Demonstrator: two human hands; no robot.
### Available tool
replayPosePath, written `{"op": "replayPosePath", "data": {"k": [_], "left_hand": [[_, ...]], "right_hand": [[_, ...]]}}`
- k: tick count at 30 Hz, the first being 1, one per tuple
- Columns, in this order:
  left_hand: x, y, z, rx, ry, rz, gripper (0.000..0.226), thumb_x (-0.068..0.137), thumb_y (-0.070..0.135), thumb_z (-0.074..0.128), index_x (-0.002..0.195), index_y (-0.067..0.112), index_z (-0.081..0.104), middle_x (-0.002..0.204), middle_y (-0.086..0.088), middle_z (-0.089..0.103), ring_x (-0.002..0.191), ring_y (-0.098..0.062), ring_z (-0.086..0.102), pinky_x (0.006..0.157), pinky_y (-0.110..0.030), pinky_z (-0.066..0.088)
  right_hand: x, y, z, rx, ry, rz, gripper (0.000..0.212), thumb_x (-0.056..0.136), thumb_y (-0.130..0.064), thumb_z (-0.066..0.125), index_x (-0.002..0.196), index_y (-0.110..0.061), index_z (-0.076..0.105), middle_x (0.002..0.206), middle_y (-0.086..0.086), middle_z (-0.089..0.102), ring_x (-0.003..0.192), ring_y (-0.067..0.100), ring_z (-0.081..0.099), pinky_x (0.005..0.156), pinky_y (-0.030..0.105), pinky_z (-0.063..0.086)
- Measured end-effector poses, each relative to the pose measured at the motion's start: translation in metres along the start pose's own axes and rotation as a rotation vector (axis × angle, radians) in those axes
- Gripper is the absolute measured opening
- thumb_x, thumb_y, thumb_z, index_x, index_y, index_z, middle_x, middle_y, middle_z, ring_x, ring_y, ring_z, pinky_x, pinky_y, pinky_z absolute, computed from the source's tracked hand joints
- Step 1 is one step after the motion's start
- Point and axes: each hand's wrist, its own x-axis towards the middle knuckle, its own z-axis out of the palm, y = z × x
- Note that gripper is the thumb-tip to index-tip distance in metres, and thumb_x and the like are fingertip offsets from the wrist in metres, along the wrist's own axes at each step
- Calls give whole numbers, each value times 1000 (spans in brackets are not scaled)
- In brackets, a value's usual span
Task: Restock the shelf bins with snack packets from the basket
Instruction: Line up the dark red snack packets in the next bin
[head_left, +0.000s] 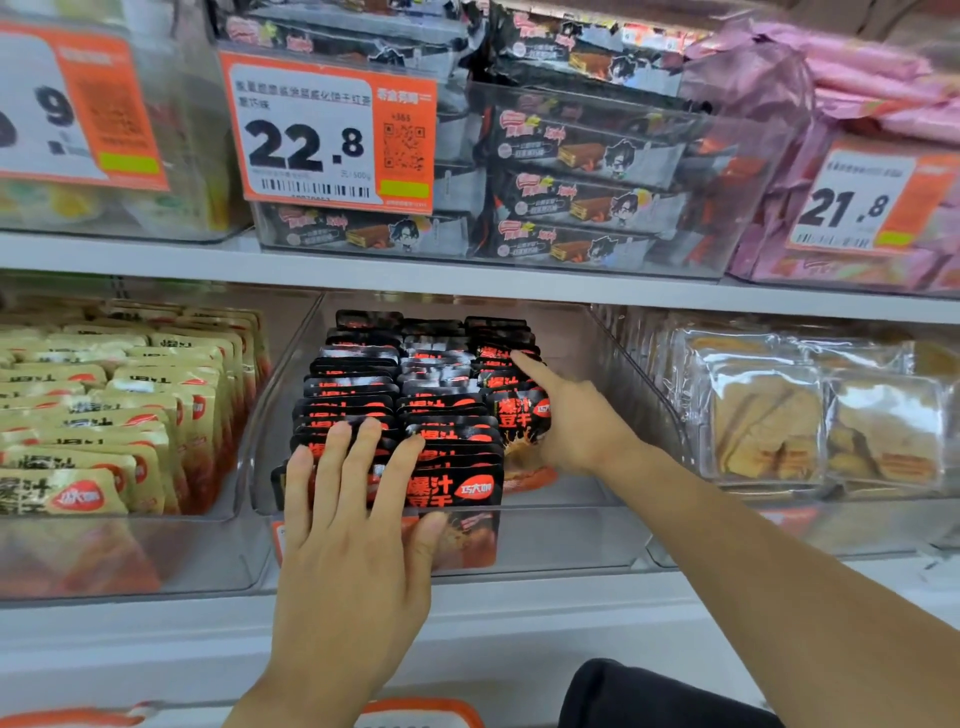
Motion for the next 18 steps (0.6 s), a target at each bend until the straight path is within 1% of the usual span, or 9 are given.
{"op": "replayPosePath", "data": {"k": [1, 3, 5, 6, 9, 12, 13, 15, 18], "left_hand": [[0, 0, 0, -2, 4, -2, 56, 95, 45, 39, 142, 17, 51, 150, -14, 44, 144, -37, 33, 119, -58, 18], [1, 1, -1, -2, 6, -6, 56, 95, 45, 39, 142, 16, 52, 149, -15, 45, 143, -37, 34, 120, -57, 17], [2, 2, -1, 4, -5, -10, 55, 96, 44, 39, 141, 15, 52, 148, -16, 45, 143, -39, 35, 120, -57, 17], [2, 2, -2, 8, -17, -8, 55, 96, 43, 38, 142, 15, 51, 149, -16, 45, 143, -39, 34, 120, -57, 16], [1, 0, -4, 5, -54, 3, 56, 98, 45, 37, 144, 16, 48, 151, -15, 42, 145, -37, 31, 120, -56, 16], [2, -2, -7, 6, -73, 7, 57, 98, 47, 34, 145, 18, 46, 152, -14, 42, 145, -36, 31, 120, -55, 15], [3, -1, -8, 6, -75, 6, 57, 97, 47, 34, 144, 18, 47, 151, -14, 43, 145, -36, 32, 120, -55, 15], [3, 0, -10, 8, -75, 1, 58, 96, 47, 35, 144, 17, 48, 150, -15, 44, 144, -37, 33, 120, -54, 13], [3, 2, -11, 3, -82, -4, 60, 93, 47, 36, 144, 17, 48, 150, -15, 44, 144, -37, 32, 121, -53, 10]], "right_hand": [[-3, 0, 2, -68, 10, -10, 123, 65, -36, 92, 157, -42, 10, 122, 12, 58, 75, 18, 58, 79, 31, 49], [-5, 1, 3, -147, 56, -17, 116, 70, -40, 88, 157, -41, 11, 121, 12, 55, 83, 22, 56, 84, 34, 49], [-3, -1, 2, -191, 59, -8, 114, 71, -44, 87, 157, -39, 13, 116, 12, 57, 92, 27, 58, 87, 37, 49], [-2, -2, 2, -210, 36, -8, 115, 71, -45, 87, 158, -38, 11, 114, 13, 57, 94, 30, 60, 86, 37, 49], [1, -4, 0, -222, -44, -12, 123, 69, -45, 88, 157, -37, 3, 120, 18, 53, 97, 37, 61, 84, 39, 47], [0, -6, -2, -117, -126, 13, 128, 69, -33, 90, 156, -38, -4, 124, 18, 52, 103, 35, 60, 93, 41, 50], [0, -7, -1, -77, -133, 11, 127, 69, -30, 91, 156, -38, -1, 124, 16, 54, 105, 33, 60, 96, 41, 50], [-4, -9, -1, -48, -88, -2, 118, 70, -26, 90, 157, -37, 10, 119, 13, 60, 103, 31, 62, 96, 41, 51], [-11, -6, -3, -46, 8, 40, 109, 71, -26, 89, 155, -35, 20, 103, 10, 62, 94, 31, 62, 86, 41, 54]]}}
